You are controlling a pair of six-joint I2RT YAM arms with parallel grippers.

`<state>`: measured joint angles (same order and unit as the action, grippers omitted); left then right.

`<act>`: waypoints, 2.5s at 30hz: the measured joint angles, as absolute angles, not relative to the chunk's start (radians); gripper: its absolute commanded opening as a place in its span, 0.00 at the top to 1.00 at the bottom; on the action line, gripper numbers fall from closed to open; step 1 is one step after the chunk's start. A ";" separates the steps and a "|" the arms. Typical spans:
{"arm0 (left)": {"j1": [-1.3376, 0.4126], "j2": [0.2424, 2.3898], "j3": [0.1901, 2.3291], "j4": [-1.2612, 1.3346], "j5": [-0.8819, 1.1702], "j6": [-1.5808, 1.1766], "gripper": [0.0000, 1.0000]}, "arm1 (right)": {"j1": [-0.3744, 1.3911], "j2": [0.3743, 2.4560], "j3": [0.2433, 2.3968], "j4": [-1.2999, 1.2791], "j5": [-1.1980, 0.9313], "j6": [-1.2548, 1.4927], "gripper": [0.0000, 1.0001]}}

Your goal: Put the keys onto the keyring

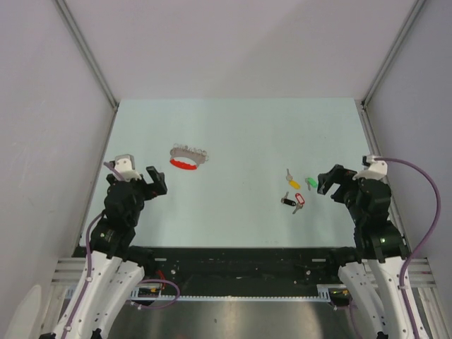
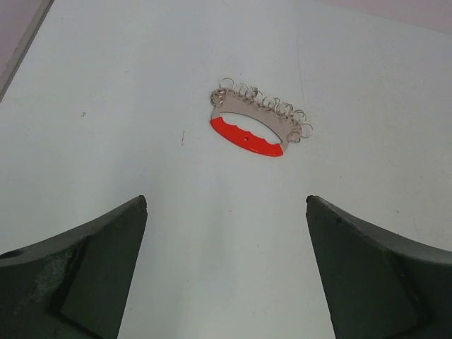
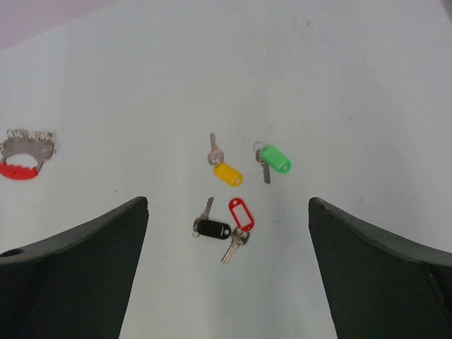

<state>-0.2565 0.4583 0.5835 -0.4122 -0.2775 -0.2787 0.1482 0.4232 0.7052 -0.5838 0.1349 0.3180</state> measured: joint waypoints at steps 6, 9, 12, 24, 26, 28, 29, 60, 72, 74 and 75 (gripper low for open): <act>-0.257 0.407 0.583 -0.412 -0.259 -0.278 0.00 | 0.149 0.631 0.725 -0.605 0.060 0.367 0.00; -0.260 0.380 0.583 -0.409 -0.256 -0.277 0.00 | 0.155 0.757 0.771 -0.632 0.050 0.374 0.00; -0.270 0.365 0.583 -0.408 -0.255 -0.274 0.00 | 0.214 0.889 0.802 -0.633 0.054 0.374 0.04; -0.319 0.346 0.578 -0.406 -0.254 -0.260 0.00 | 0.471 1.327 0.820 -0.537 0.138 0.450 0.47; -0.321 0.346 0.577 -0.406 -0.254 -0.260 0.00 | 0.483 1.371 0.820 -0.517 0.137 0.471 0.53; -0.322 0.346 0.577 -0.406 -0.254 -0.260 0.00 | 0.493 1.410 0.820 -0.499 0.138 0.487 0.62; -0.323 0.346 0.577 -0.406 -0.253 -0.259 0.00 | 0.497 1.420 0.820 -0.495 0.138 0.495 0.64; -0.323 0.360 0.574 -0.401 -0.205 -0.242 0.00 | 0.576 1.460 0.821 -0.421 0.206 0.514 1.00; -0.345 0.653 0.607 -0.323 0.126 -0.236 0.00 | 0.662 1.320 0.850 -0.310 0.153 0.241 1.00; -0.388 0.718 0.634 -0.319 0.138 -0.236 0.00 | 0.676 1.299 0.856 -0.307 0.170 0.202 1.00; -0.421 0.747 0.647 -0.312 0.138 -0.236 0.00 | 0.680 1.281 0.856 -0.307 0.173 0.183 1.00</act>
<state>-0.4213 0.7467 0.6468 -0.3119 0.1379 -0.2359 0.6804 1.2812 0.8562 -0.3069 0.1730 0.1825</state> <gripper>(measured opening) 0.996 0.009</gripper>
